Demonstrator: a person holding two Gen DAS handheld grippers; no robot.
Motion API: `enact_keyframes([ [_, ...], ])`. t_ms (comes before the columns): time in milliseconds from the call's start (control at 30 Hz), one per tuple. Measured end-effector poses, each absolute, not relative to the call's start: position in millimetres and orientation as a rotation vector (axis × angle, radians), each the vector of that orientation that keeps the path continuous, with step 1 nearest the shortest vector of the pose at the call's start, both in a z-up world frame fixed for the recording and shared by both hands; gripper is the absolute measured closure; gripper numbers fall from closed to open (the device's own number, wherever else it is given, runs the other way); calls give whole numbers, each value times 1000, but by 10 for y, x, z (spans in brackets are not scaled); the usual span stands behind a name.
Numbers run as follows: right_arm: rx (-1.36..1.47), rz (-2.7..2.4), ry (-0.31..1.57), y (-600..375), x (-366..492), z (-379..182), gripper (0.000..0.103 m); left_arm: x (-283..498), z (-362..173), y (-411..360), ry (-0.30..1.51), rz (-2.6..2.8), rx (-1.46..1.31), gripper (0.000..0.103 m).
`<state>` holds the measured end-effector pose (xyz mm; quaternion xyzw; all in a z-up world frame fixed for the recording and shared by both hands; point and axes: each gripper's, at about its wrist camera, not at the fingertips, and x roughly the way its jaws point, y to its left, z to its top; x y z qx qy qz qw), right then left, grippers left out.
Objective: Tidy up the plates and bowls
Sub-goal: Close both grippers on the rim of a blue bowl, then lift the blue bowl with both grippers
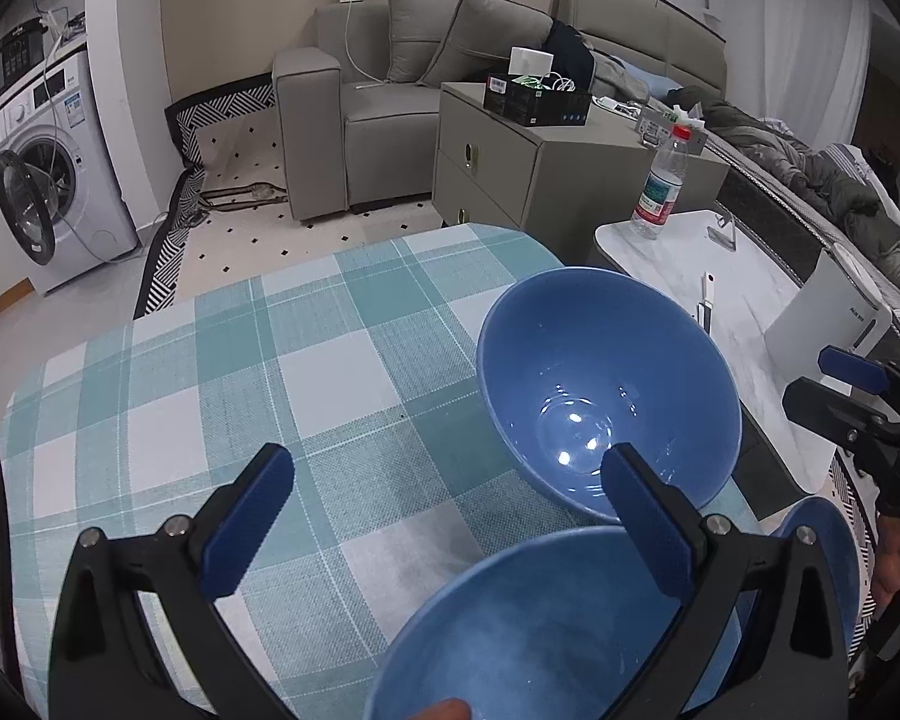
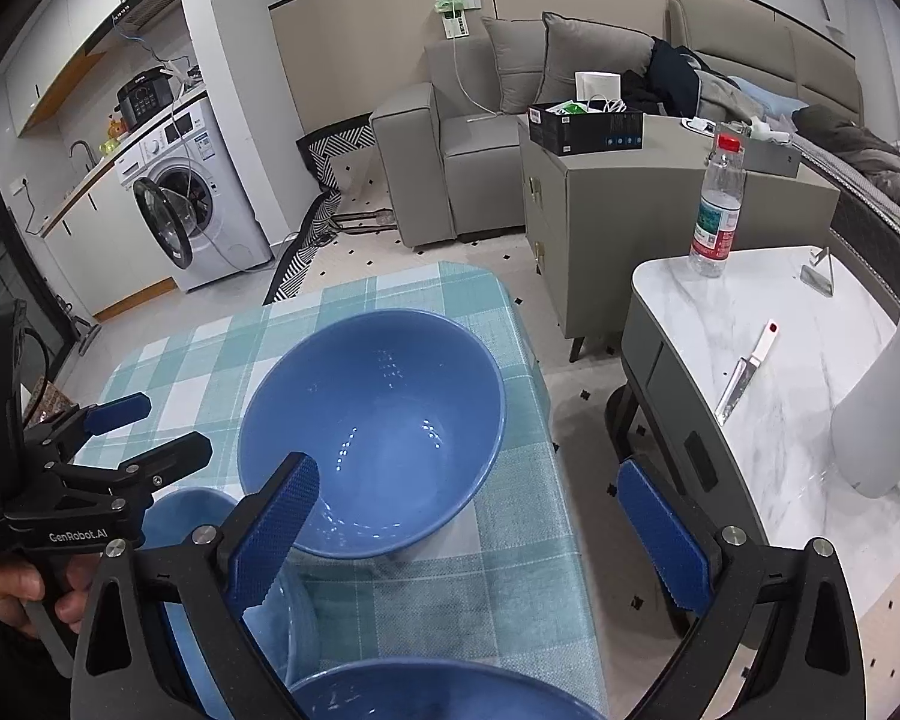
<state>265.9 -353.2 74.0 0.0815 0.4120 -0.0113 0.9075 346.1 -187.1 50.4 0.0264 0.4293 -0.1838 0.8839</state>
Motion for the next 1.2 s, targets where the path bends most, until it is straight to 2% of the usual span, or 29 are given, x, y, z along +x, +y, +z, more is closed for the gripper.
enact_keyframes([
  [133,180,-25,875,-3565,2749,652,6,3546,471,-1882,911,-392,44,1],
  [233,186,-18,897,-3566,2812,579,14,3590,436,-1911,923,-402,44,3],
  [300,185,-16,914,-3561,2856,524,22,3611,409,-1933,930,-414,47,12],
  [367,187,-13,923,-3551,2884,487,24,3635,377,-1962,945,-421,49,17],
  [633,183,-9,958,-3524,2983,363,37,3681,279,-2068,977,-441,68,30],
  [700,182,-10,973,-3514,3005,328,44,3688,264,-2083,983,-449,69,34],
  [767,180,-4,984,-3498,3017,295,45,3694,251,-2096,992,-450,76,43],
  [933,177,5,981,-3480,3031,259,46,3710,230,-2119,1006,-453,80,54],
  [1200,153,11,995,-3441,3059,206,66,3707,230,-2175,1011,-483,89,70],
])
